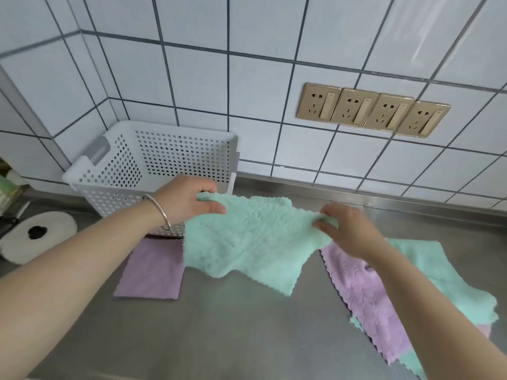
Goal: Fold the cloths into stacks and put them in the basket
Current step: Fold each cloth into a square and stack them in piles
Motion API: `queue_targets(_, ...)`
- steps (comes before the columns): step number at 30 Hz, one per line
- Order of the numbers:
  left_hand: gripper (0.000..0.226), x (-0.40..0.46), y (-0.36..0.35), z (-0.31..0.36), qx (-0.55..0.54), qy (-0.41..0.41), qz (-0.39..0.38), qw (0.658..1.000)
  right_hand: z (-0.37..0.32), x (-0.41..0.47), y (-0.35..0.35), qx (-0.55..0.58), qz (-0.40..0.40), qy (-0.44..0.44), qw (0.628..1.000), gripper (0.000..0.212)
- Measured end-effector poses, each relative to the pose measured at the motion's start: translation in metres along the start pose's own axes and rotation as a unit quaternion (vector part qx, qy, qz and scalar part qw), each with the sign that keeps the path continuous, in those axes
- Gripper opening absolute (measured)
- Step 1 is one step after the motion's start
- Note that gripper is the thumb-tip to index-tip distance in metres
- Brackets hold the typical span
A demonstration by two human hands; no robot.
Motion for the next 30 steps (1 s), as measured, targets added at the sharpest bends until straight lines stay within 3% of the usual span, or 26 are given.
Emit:
queue_targets(3,0.028,-0.009,0.015,0.004,0.027,-0.009,-0.007,1.0,-0.011,-0.019,0.017,0.044,0.138,0.06,0.988,0.016)
queue_targets(6,0.017,-0.027,0.018,0.01,0.01,-0.067,0.03,0.997,-0.012,-0.041,0.022,0.042,0.179,0.114,0.976,0.015)
queue_targets(9,0.023,-0.053,-0.014,0.004,-0.049,-0.076,-0.006,0.996,0.011,-0.059,0.005,0.133,0.085,0.045,0.986,0.01)
queue_targets(11,0.023,-0.073,-0.053,0.001,-0.053,-0.084,-0.082,0.992,0.031,-0.077,-0.025,0.237,-0.035,-0.044,0.97,0.016)
queue_targets(14,0.032,-0.104,-0.118,-0.002,-0.095,-0.038,-0.22,0.97,0.062,-0.11,-0.077,0.281,-0.131,-0.116,0.944,0.026)
queue_targets(17,0.021,-0.134,-0.178,-0.017,-0.07,0.039,-0.327,0.942,0.096,-0.135,-0.124,0.18,-0.2,-0.173,0.948,0.039)
queue_targets(21,0.021,-0.155,-0.214,-0.027,0.008,0.06,-0.449,0.891,0.116,-0.153,-0.159,0.057,-0.3,-0.216,0.927,0.039)
queue_targets(25,0.026,-0.15,-0.221,-0.031,0.0,0.096,-0.463,0.881,0.125,-0.15,-0.162,0.035,-0.341,-0.224,0.912,0.038)
queue_targets(30,0.021,-0.116,-0.209,-0.031,-0.04,0.154,-0.367,0.916,0.132,-0.127,-0.147,0.09,-0.287,-0.263,0.917,0.022)
Point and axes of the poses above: each hand's wrist, its own x-axis towards the middle knuckle, its own y-axis out of the back of the hand, z = x × y, the point moved 4 cm from there along x, towards the middle knuckle, and after that the axes turned 15 degrees about x, right-handed, at the moved point
